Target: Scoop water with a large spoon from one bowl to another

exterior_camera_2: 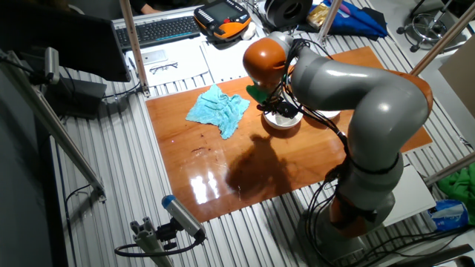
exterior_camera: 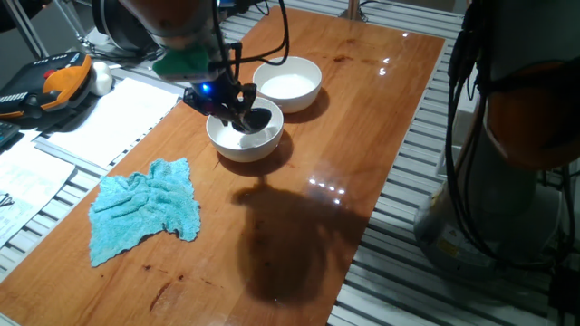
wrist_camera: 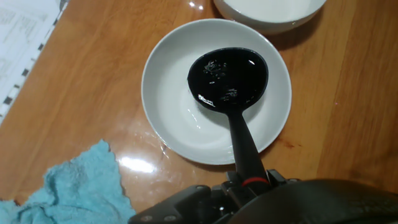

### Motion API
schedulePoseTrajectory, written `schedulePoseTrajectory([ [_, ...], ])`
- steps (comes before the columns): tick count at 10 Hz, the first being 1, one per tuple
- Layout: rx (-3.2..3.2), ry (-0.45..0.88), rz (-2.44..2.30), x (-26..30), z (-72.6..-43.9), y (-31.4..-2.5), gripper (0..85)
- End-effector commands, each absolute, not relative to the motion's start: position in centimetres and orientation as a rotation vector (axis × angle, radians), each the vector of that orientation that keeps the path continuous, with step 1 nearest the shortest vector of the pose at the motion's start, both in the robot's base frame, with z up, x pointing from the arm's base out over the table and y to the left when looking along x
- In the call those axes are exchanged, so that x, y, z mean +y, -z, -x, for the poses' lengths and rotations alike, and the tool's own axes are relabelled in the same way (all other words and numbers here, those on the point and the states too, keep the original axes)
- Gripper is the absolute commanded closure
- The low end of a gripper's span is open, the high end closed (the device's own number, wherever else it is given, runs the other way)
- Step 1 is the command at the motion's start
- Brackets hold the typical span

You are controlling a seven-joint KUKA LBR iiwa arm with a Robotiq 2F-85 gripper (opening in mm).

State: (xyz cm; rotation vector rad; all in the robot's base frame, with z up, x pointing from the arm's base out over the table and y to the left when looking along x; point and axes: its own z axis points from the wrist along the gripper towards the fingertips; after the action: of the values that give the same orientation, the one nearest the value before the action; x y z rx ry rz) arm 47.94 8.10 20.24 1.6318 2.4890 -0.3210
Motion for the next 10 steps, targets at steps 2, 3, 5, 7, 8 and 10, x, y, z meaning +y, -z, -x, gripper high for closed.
schedulePoseTrajectory([
  [2, 2.527, 0.335, -1.596, 7.78, -48.03, -20.07, 85.0],
  [3, 2.537, 0.343, -1.581, 7.7, -48.05, -20.03, 85.0],
  [5, 2.559, 0.357, -1.569, 7.59, -48.08, -19.98, 85.0],
  [7, 2.588, 0.369, -1.543, 7.32, -48.14, -19.84, 85.0],
  [8, 2.605, 0.369, -1.526, 7.1, -48.15, -19.74, 85.0],
  [10, 2.602, 0.374, -1.554, 6.97, -48.29, -19.55, 85.0],
])
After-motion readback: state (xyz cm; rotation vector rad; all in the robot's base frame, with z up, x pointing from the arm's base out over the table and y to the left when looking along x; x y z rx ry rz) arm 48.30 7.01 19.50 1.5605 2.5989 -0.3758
